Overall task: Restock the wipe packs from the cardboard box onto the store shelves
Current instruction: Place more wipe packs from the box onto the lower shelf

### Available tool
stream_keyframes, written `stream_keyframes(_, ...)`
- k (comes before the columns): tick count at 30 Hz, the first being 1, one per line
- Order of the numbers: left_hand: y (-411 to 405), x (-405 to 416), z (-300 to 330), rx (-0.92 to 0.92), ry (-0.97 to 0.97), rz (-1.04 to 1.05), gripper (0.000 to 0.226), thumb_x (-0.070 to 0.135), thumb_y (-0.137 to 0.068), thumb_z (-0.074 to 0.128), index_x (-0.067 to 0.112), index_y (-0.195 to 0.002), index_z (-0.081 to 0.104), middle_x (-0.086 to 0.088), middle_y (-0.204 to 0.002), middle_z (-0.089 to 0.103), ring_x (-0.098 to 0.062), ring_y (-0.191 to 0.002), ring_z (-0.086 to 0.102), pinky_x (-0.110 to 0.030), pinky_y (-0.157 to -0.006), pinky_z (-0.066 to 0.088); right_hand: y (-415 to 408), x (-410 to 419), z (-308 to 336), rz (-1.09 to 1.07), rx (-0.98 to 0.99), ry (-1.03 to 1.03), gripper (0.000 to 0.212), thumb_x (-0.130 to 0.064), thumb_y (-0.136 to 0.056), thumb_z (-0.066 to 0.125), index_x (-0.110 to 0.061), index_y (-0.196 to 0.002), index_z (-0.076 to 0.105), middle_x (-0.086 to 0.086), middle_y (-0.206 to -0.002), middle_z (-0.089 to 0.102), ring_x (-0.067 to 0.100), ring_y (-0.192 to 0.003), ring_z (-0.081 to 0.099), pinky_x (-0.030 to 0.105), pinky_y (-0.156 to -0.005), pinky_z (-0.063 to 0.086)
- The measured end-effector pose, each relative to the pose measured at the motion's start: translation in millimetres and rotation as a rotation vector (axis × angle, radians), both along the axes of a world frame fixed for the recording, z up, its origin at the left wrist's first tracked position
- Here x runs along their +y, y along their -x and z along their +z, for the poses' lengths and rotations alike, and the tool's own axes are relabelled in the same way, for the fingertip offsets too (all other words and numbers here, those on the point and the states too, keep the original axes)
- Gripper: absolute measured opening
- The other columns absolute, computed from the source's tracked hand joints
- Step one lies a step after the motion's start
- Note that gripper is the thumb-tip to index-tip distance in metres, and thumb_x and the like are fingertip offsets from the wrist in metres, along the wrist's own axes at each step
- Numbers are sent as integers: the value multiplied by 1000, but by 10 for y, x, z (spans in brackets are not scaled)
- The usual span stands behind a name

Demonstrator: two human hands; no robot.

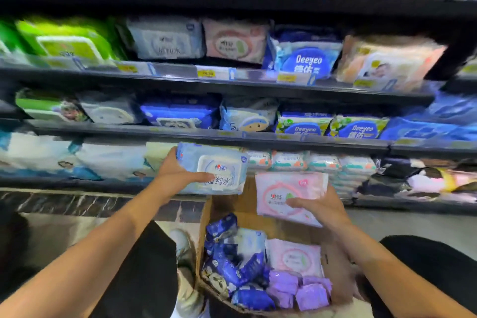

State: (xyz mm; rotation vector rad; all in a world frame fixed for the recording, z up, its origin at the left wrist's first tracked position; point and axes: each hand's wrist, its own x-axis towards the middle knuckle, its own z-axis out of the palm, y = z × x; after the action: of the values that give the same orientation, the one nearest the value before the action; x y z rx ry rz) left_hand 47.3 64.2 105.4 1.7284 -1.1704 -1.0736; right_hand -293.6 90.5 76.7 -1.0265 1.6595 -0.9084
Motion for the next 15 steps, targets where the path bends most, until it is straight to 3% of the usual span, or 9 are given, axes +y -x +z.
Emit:
stream_keyframes(3, -164, 178, 162, 95, 73, 105, 80, 15, -52, 98, 19, -121, 57, 9, -110, 69, -1, -98, 64, -18, -80, 49, -132, -4, 346, 18, -50, 90, 62, -8, -58, 95, -14, -108, 59, -3, -95, 72, 5, -78, 67, 7, -54, 47)
stream_keyframes(5, -228, 257, 234, 156, 131, 155, 76, 11, -54, 97, 20, -118, 57, 10, -106, 69, 1, -94, 64, -21, -81, 52, -229, -15, 565, 49, -45, 151, 60, -9, -59, 95, -14, -110, 64, -3, -94, 76, 5, -77, 72, 10, -55, 50)
stream_keyframes(8, -301, 312, 305, 238, 194, 218, 79, 11, -52, 98, 21, -118, 57, 8, -107, 70, -3, -96, 66, -28, -82, 55, -381, -54, 855, 72, -75, 230, 56, -7, -59, 93, -14, -108, 67, -2, -94, 78, 5, -79, 74, 13, -59, 52)
stream_keyframes(12, -415, 346, 401, 307, 271, 292, 99, 32, -32, 101, 19, -121, 61, 2, -111, 74, -14, -102, 71, -40, -91, 58, -550, -162, 1176, 125, -108, 304, 60, -12, -59, 94, -13, -112, 67, 1, -98, 78, 19, -91, 75, 34, -79, 58)
stream_keyframes(15, -526, 339, 497, 374, 329, 341, 102, 35, -28, 99, 18, -121, 62, -1, -112, 74, -18, -104, 71, -45, -92, 57, -697, -268, 1412, 143, -119, 363, 64, -16, -57, 96, -16, -114, 67, 0, -101, 77, 21, -93, 75, 38, -83, 57)
